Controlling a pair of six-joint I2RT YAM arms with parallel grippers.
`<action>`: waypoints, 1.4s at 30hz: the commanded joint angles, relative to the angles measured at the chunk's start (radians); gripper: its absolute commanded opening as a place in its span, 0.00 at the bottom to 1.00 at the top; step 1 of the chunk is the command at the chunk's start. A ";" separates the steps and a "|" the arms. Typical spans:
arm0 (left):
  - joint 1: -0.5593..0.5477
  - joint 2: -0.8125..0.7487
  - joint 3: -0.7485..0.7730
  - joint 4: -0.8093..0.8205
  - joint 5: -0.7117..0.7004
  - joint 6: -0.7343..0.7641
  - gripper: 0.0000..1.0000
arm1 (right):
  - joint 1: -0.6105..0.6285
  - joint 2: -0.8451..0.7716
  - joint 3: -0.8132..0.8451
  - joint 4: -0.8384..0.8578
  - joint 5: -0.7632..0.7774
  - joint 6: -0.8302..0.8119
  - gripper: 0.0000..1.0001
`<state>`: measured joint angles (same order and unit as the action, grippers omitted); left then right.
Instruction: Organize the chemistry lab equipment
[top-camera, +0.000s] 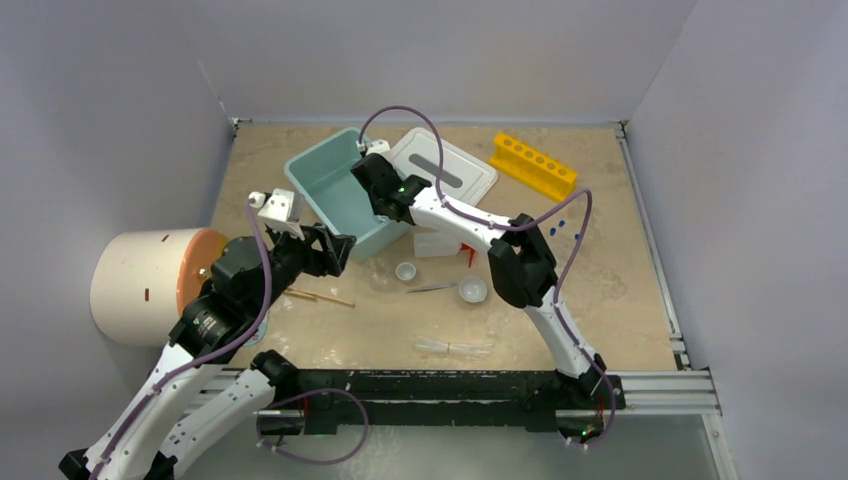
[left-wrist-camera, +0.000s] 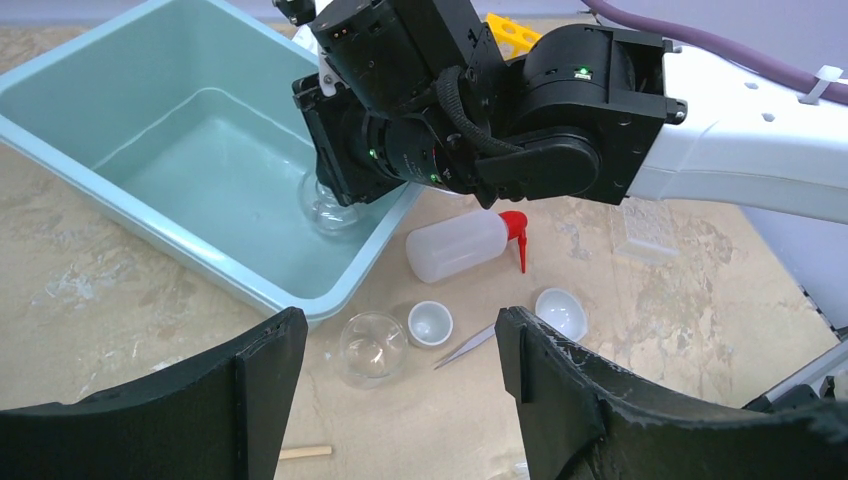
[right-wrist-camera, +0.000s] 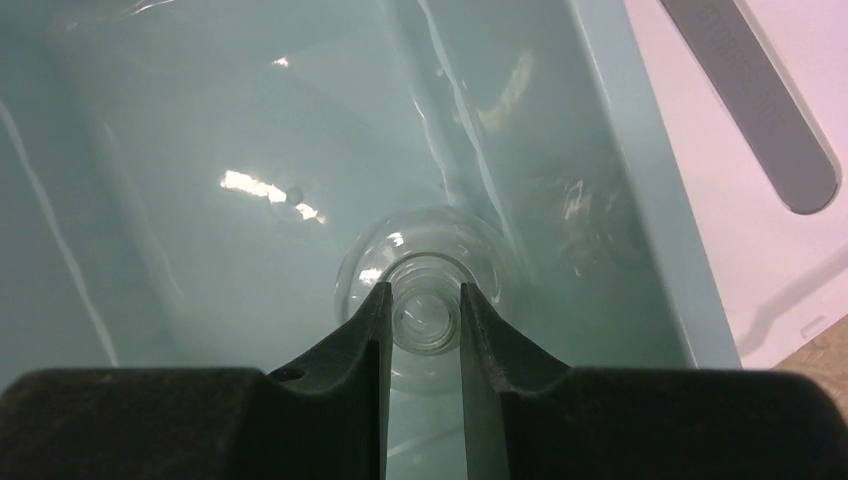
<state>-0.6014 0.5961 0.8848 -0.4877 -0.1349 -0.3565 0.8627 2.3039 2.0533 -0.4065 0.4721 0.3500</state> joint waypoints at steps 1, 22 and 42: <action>0.008 -0.001 -0.002 0.032 0.006 -0.007 0.70 | -0.011 0.002 0.010 -0.010 0.003 0.009 0.16; 0.008 0.000 -0.001 0.032 0.007 -0.006 0.70 | -0.010 -0.094 0.080 -0.013 0.020 0.028 0.46; 0.008 0.028 -0.001 0.032 0.016 -0.004 0.70 | -0.010 -0.633 -0.387 0.151 -0.028 0.069 0.53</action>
<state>-0.6010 0.6147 0.8848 -0.4877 -0.1337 -0.3561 0.8562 1.7947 1.8015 -0.3111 0.4767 0.3870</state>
